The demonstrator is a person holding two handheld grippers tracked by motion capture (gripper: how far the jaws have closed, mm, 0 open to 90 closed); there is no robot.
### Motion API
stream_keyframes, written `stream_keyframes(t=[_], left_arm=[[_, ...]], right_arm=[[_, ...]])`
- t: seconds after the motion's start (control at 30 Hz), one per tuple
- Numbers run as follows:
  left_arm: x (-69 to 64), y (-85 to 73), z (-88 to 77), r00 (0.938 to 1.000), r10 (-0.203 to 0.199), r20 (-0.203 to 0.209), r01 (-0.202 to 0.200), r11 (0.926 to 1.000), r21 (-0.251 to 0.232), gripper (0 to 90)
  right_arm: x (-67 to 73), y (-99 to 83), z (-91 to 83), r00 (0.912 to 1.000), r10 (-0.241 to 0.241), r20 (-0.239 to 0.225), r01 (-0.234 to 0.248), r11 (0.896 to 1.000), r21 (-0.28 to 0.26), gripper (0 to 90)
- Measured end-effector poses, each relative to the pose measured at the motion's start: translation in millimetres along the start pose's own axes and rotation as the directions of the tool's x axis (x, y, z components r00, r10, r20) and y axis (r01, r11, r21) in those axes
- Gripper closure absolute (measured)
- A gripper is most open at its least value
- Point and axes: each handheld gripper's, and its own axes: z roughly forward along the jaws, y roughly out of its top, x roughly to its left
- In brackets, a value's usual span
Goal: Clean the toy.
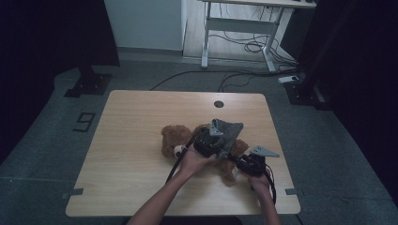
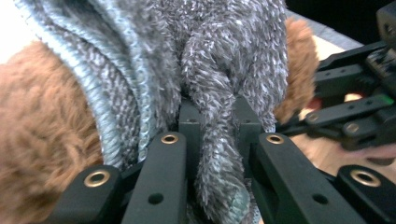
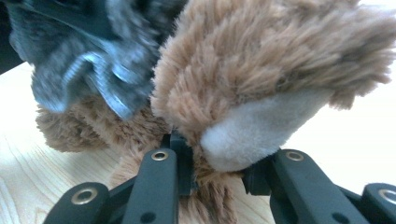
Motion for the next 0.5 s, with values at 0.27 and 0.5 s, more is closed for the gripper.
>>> stream_keyframes(t=[0.27,0.5], left_arm=[[41.8,-15.3,-23.9,0.994,-0.083,-0.071,0.084,0.9963,0.017,78.4],[74.4,-40.5,-46.7,0.9827,-0.162,-0.091,0.162,0.9868,-0.008,78.2]], right_arm=[[0.3,-0.1,-0.4,1.0,-0.006,0.002,0.006,1.0,0.0,70.2],[1.4,0.5,-0.2,0.9999,-0.008,-0.007,0.008,1.0,-0.007,70.2]])
